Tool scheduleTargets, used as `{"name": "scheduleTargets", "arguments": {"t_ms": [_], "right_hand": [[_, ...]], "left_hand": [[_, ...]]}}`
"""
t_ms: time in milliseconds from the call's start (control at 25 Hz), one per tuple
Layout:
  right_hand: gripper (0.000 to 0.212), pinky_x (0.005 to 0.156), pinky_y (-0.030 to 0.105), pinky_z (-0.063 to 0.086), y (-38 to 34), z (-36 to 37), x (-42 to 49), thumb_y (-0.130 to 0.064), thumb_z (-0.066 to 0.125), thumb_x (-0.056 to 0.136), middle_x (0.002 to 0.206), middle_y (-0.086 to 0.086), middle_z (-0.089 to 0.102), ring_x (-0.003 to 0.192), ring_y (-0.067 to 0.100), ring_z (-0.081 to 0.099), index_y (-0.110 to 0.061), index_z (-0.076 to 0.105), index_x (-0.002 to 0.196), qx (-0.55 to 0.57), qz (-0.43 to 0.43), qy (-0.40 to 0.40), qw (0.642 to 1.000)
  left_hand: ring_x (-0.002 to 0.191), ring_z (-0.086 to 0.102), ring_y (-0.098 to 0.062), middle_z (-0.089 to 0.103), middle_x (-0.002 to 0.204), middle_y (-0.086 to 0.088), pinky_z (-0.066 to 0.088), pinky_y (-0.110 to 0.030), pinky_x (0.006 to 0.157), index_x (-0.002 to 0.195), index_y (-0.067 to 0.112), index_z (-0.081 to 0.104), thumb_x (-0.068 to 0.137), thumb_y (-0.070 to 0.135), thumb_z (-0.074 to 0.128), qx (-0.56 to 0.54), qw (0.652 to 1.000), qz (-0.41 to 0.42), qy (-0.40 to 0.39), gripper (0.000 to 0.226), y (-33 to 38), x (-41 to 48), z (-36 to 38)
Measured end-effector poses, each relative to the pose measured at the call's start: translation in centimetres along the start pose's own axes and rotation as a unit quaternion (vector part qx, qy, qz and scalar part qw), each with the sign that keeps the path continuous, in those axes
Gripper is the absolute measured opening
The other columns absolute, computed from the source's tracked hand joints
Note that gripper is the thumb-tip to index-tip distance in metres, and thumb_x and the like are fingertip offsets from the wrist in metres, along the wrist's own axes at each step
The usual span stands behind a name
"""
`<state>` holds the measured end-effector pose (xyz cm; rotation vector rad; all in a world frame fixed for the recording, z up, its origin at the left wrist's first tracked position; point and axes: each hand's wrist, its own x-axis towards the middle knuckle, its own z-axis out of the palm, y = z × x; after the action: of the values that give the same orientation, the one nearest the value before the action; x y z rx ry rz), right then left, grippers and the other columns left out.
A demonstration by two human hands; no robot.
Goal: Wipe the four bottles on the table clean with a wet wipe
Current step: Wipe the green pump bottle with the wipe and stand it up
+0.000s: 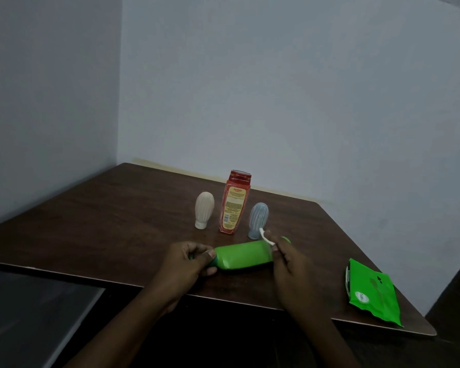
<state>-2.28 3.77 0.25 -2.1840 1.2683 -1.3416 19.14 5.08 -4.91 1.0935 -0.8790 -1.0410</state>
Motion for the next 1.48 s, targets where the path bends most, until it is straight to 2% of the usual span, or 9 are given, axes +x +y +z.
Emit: {"name": "scheduleTargets", "arguments": {"t_ms": [240,360,520,600,680,800,1000,1280,1480], "right_hand": [[0.055,0.119,0.024,0.020,0.8,5.3,-2.7,-0.006,0.038,0.090,0.151,-0.002,0.038,0.141,0.016,0.037,-0.015,0.046,0.144,-0.167,-0.156,-0.109,0.967],[0.050,0.117,0.027,0.025,-0.3,5.2,-4.2,-0.004,0.041,0.091,0.149,-0.003,0.044,0.138,0.012,0.041,-0.013,0.053,0.139,-0.090,-0.250,-0.155,0.952],[0.040,0.096,0.019,0.046,-1.8,2.2,-3.4,-0.006,0.050,0.099,0.122,-0.019,0.067,0.111,-0.003,0.061,-0.030,0.063,0.128,0.105,-0.117,-0.124,0.980],[0.036,0.080,0.012,0.048,-1.6,1.3,-1.5,-0.012,0.048,0.100,0.108,-0.022,0.069,0.095,-0.010,0.062,-0.032,0.064,0.125,0.078,-0.090,-0.055,0.991],[0.036,0.094,0.019,0.047,-1.4,1.3,0.6,-0.014,0.047,0.099,0.117,-0.013,0.068,0.106,-0.007,0.059,-0.030,0.063,0.127,0.014,-0.094,-0.040,0.995],[0.033,0.113,0.034,0.036,-1.0,3.3,3.1,-0.017,0.043,0.099,0.128,-0.001,0.064,0.124,0.012,0.053,-0.029,0.059,0.126,-0.110,-0.102,-0.157,0.976],[0.028,0.100,0.048,0.044,-1.1,6.1,4.5,-0.027,0.035,0.095,0.112,0.008,0.064,0.108,0.025,0.058,-0.021,0.058,0.111,-0.222,-0.108,-0.246,0.937],[0.059,0.119,0.028,0.020,0.4,4.6,-3.8,-0.004,0.044,0.079,0.146,0.001,0.050,0.139,0.015,0.041,-0.011,0.052,0.137,-0.189,-0.278,-0.201,0.920],[0.068,0.094,0.003,0.037,-0.9,0.8,-2.3,-0.002,0.049,0.088,0.132,-0.009,0.058,0.127,0.018,0.054,-0.050,0.043,0.137,-0.044,-0.143,-0.084,0.985]], "left_hand": [[0.084,0.075,-0.023,0.075,0.101,-0.027,0.062,-0.021,0.065,0.102,-0.008,0.073,0.095,-0.001,0.068,0.007,1.000,-0.003,0.003,0.011,0.0,0.0,-0.3],[0.074,0.073,-0.018,0.078,0.092,-0.019,0.057,-0.019,0.058,0.098,-0.002,0.076,0.094,-0.001,0.068,0.021,1.000,0.009,0.007,0.008,0.1,-0.1,-0.4],[0.084,0.073,-0.023,0.077,0.097,-0.024,0.062,-0.021,0.066,0.099,-0.004,0.075,0.095,-0.001,0.068,0.016,1.000,0.010,0.006,0.009,-0.2,0.0,-0.5],[0.088,0.075,-0.025,0.076,0.101,-0.025,0.064,-0.024,0.070,0.102,-0.007,0.074,0.095,-0.001,0.067,0.003,1.000,-0.001,0.005,0.011,-0.2,0.0,-0.5],[0.088,0.076,-0.023,0.077,0.103,-0.024,0.064,-0.026,0.073,0.103,-0.005,0.074,0.095,-0.002,0.067,0.007,1.000,0.005,-0.001,0.011,-0.2,-0.2,-0.5],[0.090,0.076,-0.026,0.077,0.103,-0.024,0.065,-0.028,0.077,0.105,-0.005,0.075,0.095,-0.003,0.067,0.007,1.000,0.019,-0.021,0.014,-0.2,-0.3,-0.7],[0.094,0.077,-0.029,0.079,0.100,-0.019,0.064,-0.036,0.085,0.105,-0.002,0.077,0.094,-0.003,0.068,0.007,0.999,0.028,-0.037,0.014,0.2,-0.6,-0.5],[0.083,0.074,-0.023,0.076,0.101,-0.028,0.064,-0.026,0.072,0.105,-0.006,0.074,0.093,-0.004,0.070,0.023,0.999,0.022,-0.003,0.013,-0.1,0.1,-0.7],[0.079,0.074,-0.020,0.076,0.097,-0.025,0.064,-0.028,0.072,0.098,0.003,0.076,0.089,-0.006,0.073,0.014,0.999,0.035,-0.010,0.014,-0.4,-0.4,-0.7]]}}
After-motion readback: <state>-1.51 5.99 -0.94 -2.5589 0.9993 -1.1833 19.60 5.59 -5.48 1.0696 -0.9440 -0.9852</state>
